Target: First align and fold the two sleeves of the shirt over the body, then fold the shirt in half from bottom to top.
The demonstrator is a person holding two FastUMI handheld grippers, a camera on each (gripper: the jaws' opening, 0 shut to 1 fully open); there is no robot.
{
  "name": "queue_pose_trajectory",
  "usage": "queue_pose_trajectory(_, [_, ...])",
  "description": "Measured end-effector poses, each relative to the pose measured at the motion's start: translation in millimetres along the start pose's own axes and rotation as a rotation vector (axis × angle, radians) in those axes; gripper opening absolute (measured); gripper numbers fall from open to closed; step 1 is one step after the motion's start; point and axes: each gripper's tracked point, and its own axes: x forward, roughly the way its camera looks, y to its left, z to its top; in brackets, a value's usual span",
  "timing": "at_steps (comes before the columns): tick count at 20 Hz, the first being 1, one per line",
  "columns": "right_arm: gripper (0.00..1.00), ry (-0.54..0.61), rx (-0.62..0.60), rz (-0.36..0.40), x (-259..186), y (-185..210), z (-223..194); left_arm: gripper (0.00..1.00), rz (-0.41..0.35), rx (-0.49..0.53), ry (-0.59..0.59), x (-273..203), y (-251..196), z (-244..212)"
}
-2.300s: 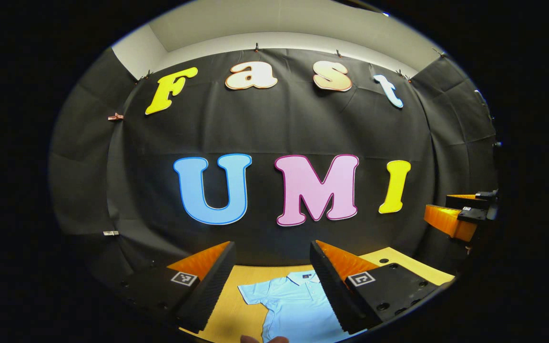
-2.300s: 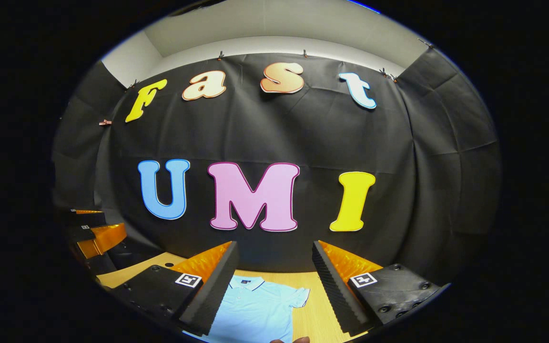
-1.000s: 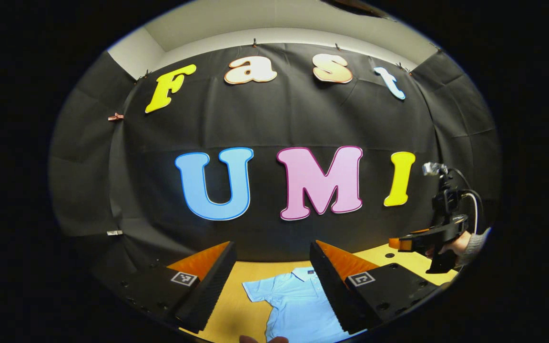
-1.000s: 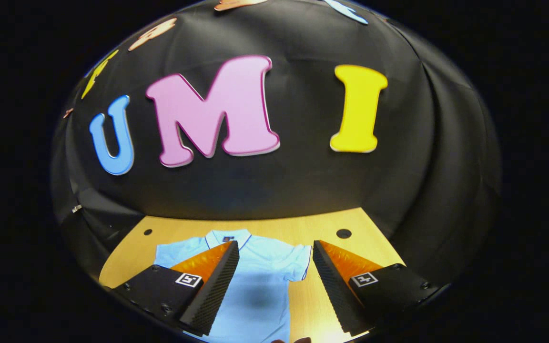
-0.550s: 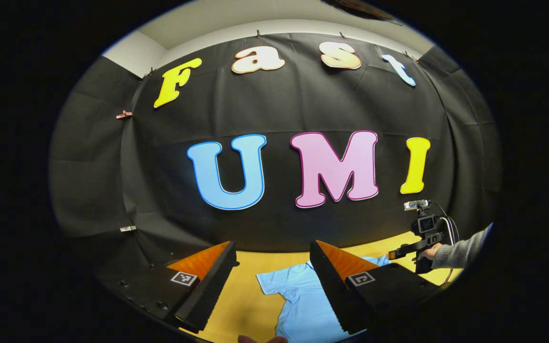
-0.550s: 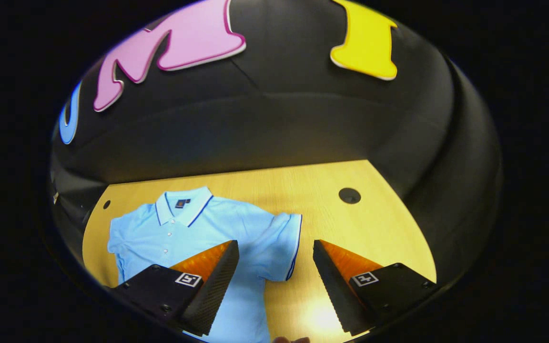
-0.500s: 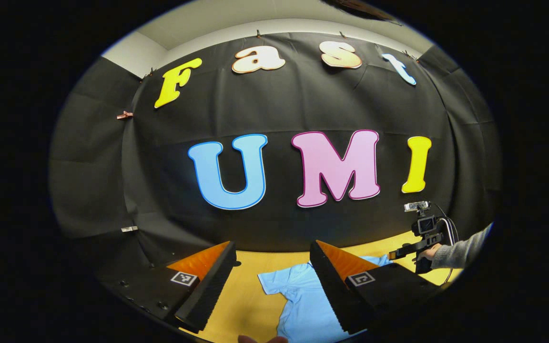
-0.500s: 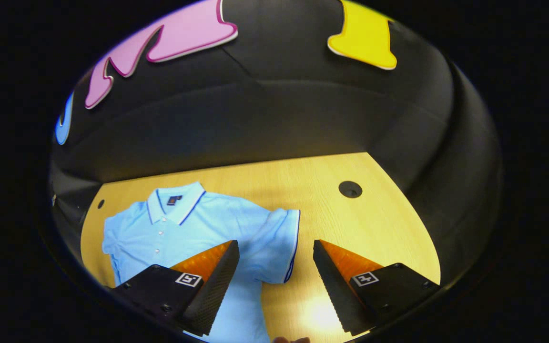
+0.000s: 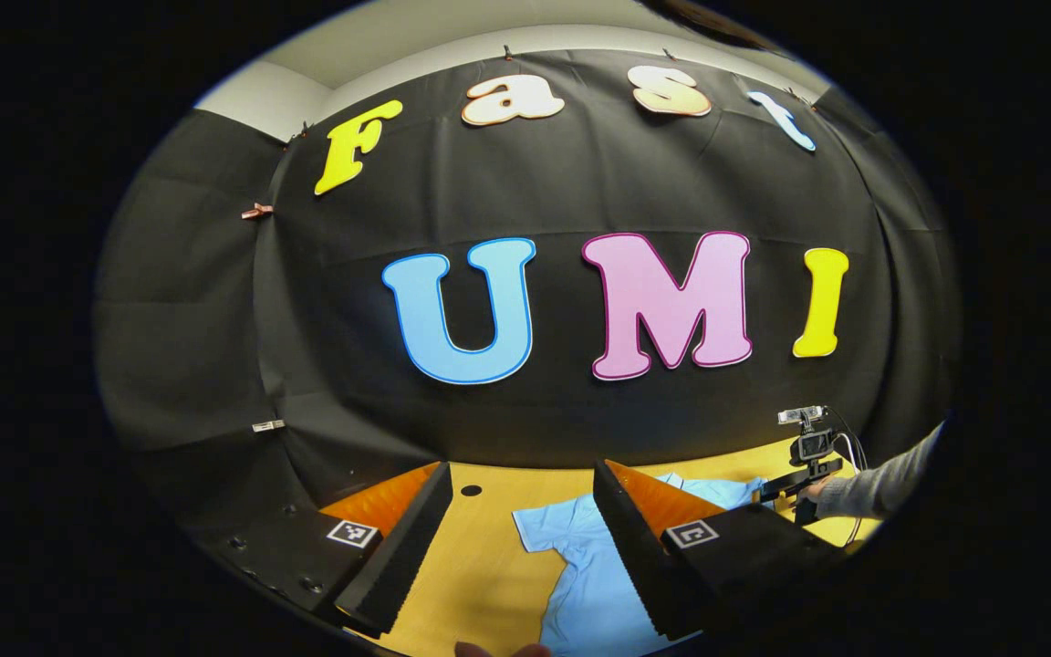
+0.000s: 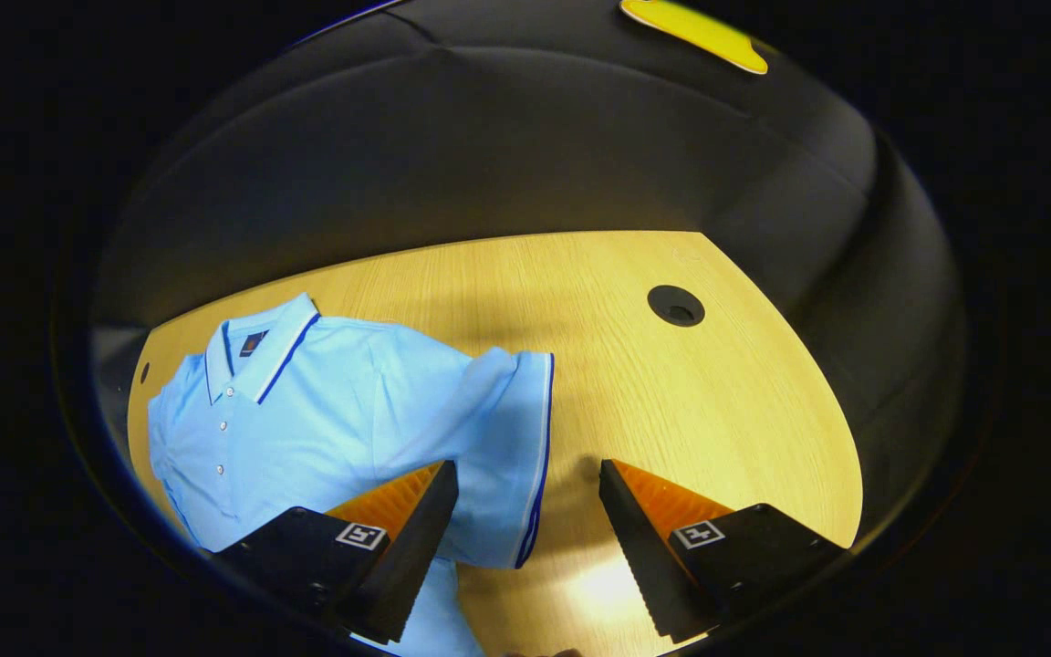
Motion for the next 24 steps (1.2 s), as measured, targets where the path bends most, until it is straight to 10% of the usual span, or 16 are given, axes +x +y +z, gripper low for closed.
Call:
queue_pose_trajectory(7, [0.85, 0.014, 0.006, 0.022, 5, 9, 2, 0.99, 0.005, -0.003, 0.012, -2, 2, -5])
queue_pose_trajectory(13, [0.27, 0.029, -0.001, 0.032, 3, 21, 1, 0.99, 0.016, -0.002, 0.016, -5, 8, -8])
queue_pose_trajectory(15, [0.29, 0.033, -0.004, 0.05, 4, 25, 0, 0.99, 0.02, 0.0, 0.017, -6, 10, -8])
queue_pose_trajectory(16, [0.1, 0.027, -0.008, 0.051, 2, 26, 2, 0.99, 0.022, 0.002, 0.018, -7, 11, -8])
queue_pose_trajectory(24, [0.05, -0.013, -0.014, 0.073, -4, 31, 10, 0.99, 0.033, -0.003, 0.028, -9, 20, -14])
